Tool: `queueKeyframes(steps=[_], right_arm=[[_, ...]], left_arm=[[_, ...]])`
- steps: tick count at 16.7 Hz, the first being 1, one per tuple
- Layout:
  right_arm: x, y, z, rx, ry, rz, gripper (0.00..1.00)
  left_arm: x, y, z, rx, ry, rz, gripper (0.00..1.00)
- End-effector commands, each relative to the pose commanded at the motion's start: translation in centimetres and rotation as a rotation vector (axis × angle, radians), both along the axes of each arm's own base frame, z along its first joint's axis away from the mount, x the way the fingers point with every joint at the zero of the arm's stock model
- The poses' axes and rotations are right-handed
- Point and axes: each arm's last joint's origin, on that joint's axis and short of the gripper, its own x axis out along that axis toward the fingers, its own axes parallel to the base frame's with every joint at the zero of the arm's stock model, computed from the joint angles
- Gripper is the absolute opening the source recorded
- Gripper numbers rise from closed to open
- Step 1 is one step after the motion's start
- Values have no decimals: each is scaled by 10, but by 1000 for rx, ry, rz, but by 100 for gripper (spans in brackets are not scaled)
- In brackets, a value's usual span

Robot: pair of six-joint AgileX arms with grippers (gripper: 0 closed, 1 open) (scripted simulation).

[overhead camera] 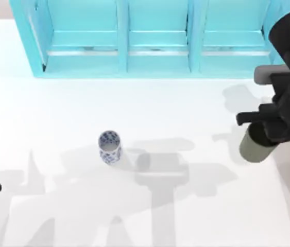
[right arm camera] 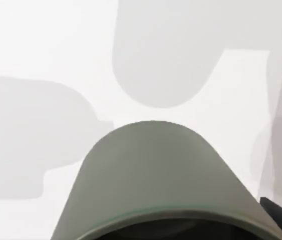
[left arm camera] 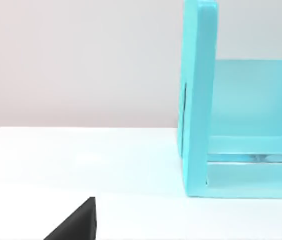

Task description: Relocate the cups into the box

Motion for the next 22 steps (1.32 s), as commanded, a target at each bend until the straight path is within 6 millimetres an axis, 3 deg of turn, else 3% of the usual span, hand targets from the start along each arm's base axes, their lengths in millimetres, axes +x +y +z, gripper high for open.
queueKeyframes(steps=[3,6,12,14,18,22], right_arm=[[-4,-41,23,-24,47,-44,0],[-13,-72,34,-42,106,-96,0],[-15,-78,34,-47,123,-105,0],[-16,-88,38,-46,120,-106,0],[-29,-140,51,-49,107,-110,0],[-64,-201,67,-67,82,-109,0]], left_arm=[[0,0,0,0,0,0,100],[0,0,0,0,0,0,100],[0,0,0,0,0,0,100],[0,0,0,0,0,0,100],[0,0,0,0,0,0,100],[0,0,0,0,0,0,100]])
